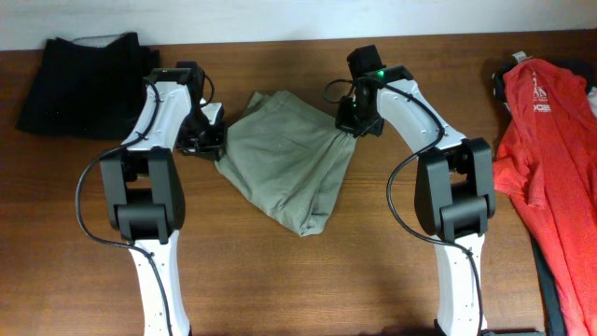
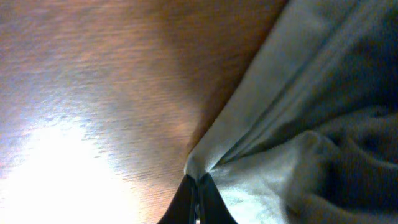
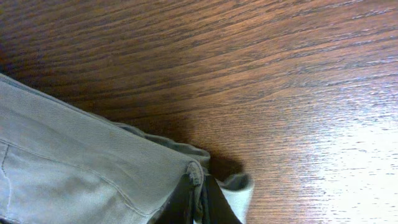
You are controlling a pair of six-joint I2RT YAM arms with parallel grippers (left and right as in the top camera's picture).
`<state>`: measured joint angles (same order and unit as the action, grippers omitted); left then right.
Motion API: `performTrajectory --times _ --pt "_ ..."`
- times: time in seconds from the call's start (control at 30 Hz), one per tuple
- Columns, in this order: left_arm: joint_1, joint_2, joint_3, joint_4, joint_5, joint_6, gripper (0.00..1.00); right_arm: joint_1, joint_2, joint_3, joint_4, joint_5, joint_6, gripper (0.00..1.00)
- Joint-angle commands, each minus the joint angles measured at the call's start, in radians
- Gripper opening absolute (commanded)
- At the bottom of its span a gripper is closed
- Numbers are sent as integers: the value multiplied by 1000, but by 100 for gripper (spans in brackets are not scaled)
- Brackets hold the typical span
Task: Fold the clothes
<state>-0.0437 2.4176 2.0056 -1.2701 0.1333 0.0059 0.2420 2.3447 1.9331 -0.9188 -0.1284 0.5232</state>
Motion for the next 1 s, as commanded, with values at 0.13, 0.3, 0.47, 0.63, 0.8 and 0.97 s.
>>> performTrajectory --times 0.13,0.3,0.47,0.63,0.8,0.97 --pt "39 3 -19 -97 -436 -258 1 -7 20 -5 -7 63 10 4" --pt "80 3 -19 -120 -444 -272 1 -6 20 -5 -1 76 10 4" --pt "85 3 -19 -119 -443 -271 3 -6 20 -5 50 -24 4 4" --pt "85 3 -19 -104 -433 -271 52 21 20 -4 103 -127 -100 4" --pt "84 -26 29 -123 -425 -271 50 40 6 -3 116 -142 -108 4" --pt "84 -115 61 -95 -406 -302 57 61 -60 -3 112 -235 -216 4"
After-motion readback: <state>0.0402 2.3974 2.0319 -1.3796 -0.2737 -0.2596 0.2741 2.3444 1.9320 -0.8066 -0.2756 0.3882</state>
